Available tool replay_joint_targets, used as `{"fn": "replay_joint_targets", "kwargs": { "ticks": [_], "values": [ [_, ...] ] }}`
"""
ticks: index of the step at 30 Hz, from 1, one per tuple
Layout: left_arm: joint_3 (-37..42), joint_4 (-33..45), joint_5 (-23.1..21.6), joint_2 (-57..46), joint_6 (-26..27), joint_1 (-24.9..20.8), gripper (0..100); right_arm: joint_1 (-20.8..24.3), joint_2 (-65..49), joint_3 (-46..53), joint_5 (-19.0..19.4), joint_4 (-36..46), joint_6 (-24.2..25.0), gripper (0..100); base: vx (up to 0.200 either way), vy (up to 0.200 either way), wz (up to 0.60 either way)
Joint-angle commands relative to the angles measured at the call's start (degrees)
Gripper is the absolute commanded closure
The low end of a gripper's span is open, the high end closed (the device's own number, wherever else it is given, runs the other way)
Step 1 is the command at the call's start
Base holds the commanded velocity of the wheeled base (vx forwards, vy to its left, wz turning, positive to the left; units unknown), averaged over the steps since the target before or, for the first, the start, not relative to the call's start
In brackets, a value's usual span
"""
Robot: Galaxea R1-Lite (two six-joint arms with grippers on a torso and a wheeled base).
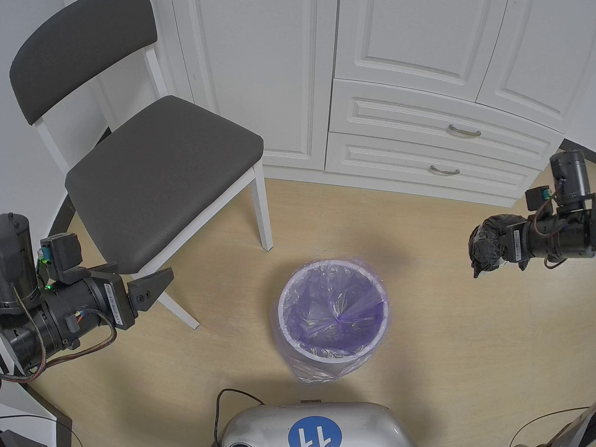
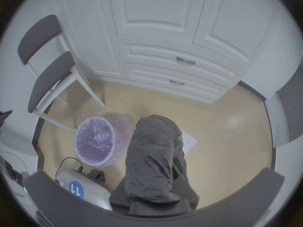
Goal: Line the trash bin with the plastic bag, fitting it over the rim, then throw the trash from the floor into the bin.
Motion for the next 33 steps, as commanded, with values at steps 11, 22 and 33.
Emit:
{"fn": "replay_joint_targets", "kwargs": {
  "ticks": [11, 22, 33],
  "values": [
    [0.0, 0.1, 0.0, -3.4, 1.1, 0.0, 0, 16.7, -15.9, 14.9, -9.9, -32.0, -2.5, 100, 0.0, 0.0, 0.0],
    [-0.1, 0.1, 0.0, -5.4, 2.2, 0.0, 0, 27.9, -14.9, 18.0, -9.9, -51.9, -2.4, 100, 0.0, 0.0, 0.0],
    [0.3, 0.1, -0.3, -6.8, 2.3, -0.1, 0, 32.4, -15.4, 18.5, -9.2, -47.6, 2.8, 100, 0.0, 0.0, 0.0]
  ]
}}
